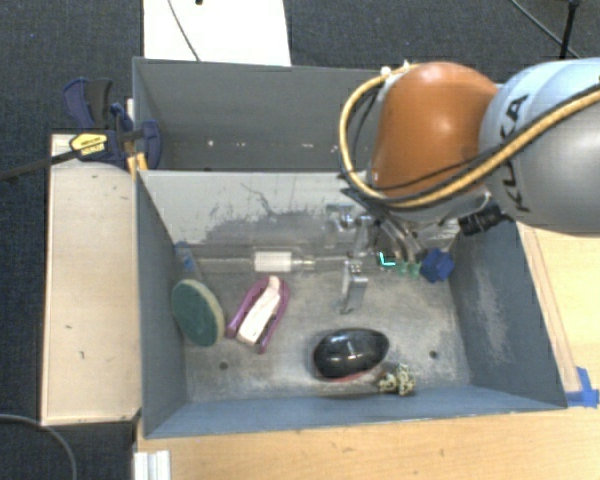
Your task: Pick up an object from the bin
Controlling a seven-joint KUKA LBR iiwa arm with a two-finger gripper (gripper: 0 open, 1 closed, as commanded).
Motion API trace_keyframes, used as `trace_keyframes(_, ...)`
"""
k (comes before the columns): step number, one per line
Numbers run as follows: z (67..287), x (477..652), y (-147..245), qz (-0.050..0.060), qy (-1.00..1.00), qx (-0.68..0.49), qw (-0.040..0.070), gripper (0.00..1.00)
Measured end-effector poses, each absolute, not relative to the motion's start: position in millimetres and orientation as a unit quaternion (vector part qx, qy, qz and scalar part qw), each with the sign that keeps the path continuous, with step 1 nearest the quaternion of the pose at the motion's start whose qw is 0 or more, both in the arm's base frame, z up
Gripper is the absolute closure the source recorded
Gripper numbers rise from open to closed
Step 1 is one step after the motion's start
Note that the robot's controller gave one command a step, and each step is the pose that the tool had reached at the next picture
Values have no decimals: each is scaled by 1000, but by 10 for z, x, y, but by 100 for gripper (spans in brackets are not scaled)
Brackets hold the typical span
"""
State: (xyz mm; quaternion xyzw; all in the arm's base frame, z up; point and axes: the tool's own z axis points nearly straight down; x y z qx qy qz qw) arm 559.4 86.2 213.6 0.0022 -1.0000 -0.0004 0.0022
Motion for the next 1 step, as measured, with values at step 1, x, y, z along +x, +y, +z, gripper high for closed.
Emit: trace_keyframes(1, 829, 5360, 1656, -1, -991, 134, 1, 0)
